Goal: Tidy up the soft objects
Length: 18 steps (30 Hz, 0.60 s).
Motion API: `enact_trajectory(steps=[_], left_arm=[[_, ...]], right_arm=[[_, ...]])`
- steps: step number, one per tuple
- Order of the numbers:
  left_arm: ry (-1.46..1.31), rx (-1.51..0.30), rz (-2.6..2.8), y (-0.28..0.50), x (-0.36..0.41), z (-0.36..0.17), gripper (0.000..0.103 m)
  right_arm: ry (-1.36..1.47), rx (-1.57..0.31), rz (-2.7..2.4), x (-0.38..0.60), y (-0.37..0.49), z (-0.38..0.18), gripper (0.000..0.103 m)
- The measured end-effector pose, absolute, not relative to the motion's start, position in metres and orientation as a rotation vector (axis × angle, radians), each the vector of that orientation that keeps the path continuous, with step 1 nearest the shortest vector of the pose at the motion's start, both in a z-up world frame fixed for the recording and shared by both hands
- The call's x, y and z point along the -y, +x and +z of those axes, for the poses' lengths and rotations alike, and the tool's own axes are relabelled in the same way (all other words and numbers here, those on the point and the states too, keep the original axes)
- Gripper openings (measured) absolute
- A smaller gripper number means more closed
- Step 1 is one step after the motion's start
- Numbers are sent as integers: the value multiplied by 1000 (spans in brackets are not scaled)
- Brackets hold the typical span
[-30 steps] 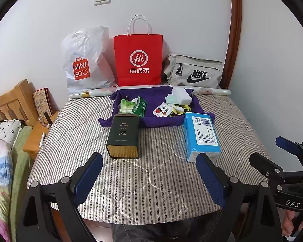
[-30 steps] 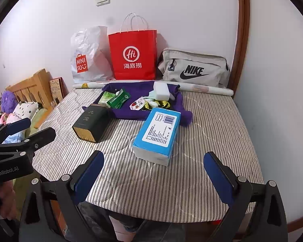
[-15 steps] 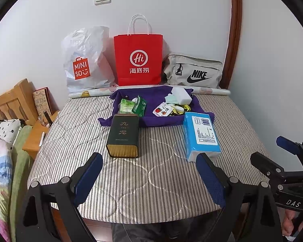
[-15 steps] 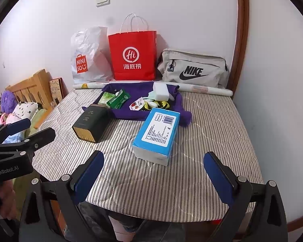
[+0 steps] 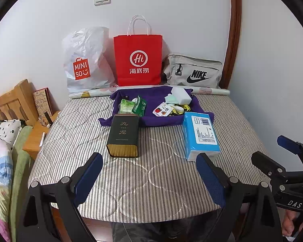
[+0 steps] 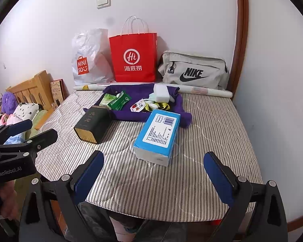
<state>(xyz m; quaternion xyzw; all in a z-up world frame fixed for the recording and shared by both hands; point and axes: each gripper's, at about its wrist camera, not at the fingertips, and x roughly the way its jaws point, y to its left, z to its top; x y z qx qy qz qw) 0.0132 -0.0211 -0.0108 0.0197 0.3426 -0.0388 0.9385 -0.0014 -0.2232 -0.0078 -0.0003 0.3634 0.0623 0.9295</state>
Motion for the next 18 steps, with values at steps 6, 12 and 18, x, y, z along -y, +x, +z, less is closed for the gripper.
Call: enact_trajectory(steps=[6, 12, 18], left_arm=[[39, -698, -78, 11, 21, -11, 94], [39, -697, -78, 11, 21, -10, 94], [38, -697, -77, 10, 21, -10, 94]], right_arm=[[-2, -742, 129, 222, -3, -6, 98], [-2, -740, 128, 223, -3, -6, 98], [1, -737, 131, 224, -3, -4, 98]])
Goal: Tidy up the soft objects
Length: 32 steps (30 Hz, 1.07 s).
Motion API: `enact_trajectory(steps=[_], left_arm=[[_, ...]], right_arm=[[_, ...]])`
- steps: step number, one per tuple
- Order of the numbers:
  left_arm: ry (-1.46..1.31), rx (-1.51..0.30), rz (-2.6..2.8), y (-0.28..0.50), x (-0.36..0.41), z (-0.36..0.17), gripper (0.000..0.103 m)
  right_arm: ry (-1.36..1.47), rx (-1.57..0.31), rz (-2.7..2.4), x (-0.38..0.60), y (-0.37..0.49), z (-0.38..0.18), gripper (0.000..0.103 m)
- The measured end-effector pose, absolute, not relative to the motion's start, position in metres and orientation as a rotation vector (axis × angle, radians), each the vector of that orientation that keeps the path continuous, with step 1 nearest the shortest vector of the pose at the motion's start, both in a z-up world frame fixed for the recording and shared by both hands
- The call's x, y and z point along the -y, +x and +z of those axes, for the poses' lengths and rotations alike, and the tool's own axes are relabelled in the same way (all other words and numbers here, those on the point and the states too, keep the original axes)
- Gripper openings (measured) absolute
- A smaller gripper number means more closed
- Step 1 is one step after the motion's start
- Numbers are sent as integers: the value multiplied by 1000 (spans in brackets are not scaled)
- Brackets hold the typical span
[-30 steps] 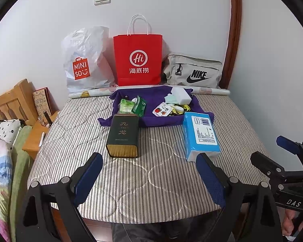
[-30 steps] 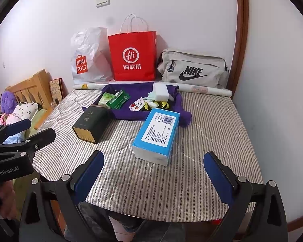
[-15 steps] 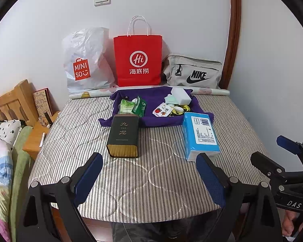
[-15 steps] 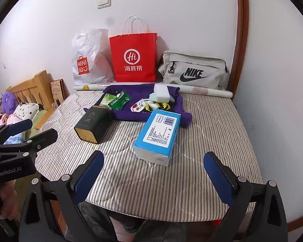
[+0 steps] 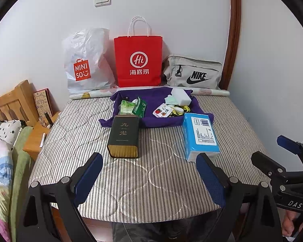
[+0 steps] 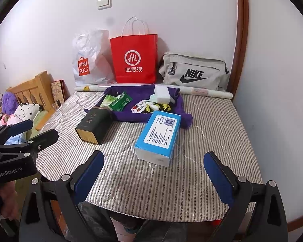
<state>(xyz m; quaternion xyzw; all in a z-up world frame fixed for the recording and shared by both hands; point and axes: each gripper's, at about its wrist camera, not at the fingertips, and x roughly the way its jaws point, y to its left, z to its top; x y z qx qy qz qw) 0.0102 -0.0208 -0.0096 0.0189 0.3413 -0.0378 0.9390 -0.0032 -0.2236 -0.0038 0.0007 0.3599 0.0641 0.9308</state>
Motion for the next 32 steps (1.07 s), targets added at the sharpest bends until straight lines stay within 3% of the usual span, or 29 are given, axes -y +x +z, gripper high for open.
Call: enact_trajectory(steps=[32], left_arm=[[44, -685, -79, 9, 19, -7, 94]], right_arm=[[-9, -732, 132, 222, -5, 0, 98]])
